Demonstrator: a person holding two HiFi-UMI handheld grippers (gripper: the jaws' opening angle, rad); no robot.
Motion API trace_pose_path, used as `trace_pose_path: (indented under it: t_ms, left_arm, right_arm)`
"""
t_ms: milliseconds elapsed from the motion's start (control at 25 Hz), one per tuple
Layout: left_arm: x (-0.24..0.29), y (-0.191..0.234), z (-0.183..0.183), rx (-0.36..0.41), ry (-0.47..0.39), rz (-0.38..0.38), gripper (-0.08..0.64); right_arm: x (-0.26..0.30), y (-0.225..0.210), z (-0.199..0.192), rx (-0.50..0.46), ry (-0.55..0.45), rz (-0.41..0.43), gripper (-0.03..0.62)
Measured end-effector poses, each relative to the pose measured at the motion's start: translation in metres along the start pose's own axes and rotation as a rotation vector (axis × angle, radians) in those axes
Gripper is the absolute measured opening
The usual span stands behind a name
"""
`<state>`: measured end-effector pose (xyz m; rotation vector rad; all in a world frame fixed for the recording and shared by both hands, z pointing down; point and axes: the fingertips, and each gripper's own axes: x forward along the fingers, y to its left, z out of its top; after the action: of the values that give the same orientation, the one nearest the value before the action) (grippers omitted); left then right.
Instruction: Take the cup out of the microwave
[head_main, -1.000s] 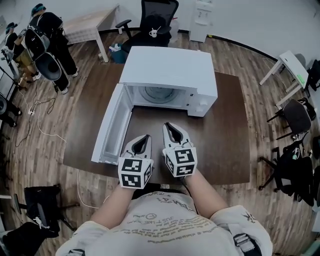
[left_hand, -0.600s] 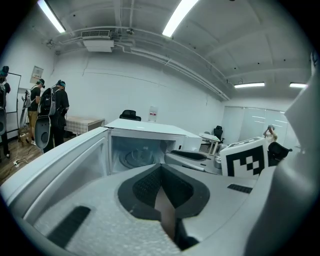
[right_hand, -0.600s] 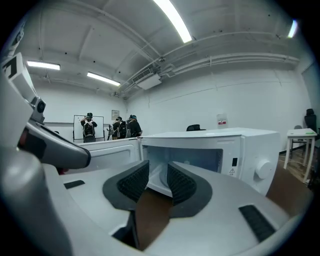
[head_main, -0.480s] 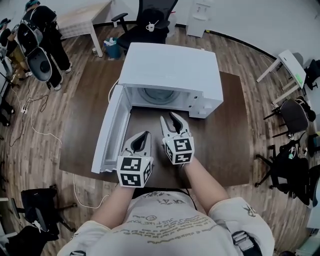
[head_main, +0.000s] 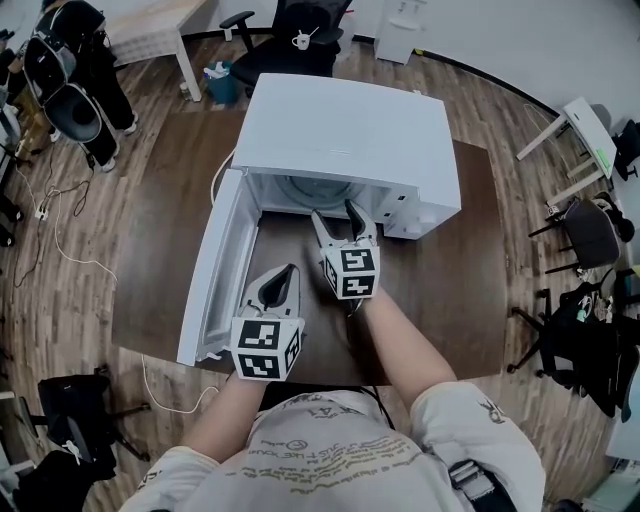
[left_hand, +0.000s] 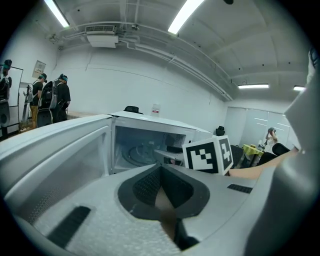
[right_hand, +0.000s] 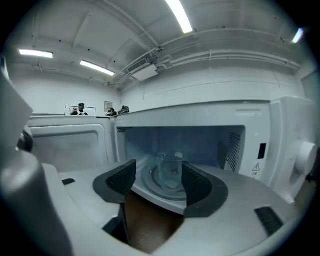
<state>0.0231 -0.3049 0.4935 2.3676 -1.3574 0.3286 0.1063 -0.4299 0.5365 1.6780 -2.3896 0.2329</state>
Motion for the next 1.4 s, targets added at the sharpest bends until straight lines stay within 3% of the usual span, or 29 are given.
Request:
trace_pose_path:
  t_ms: [240,600,1080,1400]
  left_arm:
    - [0.001,0.015,-0.015,-0.021,0.018,0.032,0.014]
    - [0.010,0.036,-0.021,-0.036,0.014,0.074,0.015]
    - [0.020,0.039,-0.042,-0.035,0.062,0.078,0.014]
    - [0.020,0.049,-0.048,-0.041,0.077,0.096,0.014]
  right_arm:
    - [0.044,-0.023,-0.024,0.030,0.064,-0.065,0.298]
    - [0.082,-0.032,-0.034,0.009,0.073,-0.069,0.302]
    - [0.115,-0.042,-0.038,-0.004,0.058,-0.092,0.313]
    - [0.118,-0.045,-0.041,-0.063,0.094,-0.125,0.314]
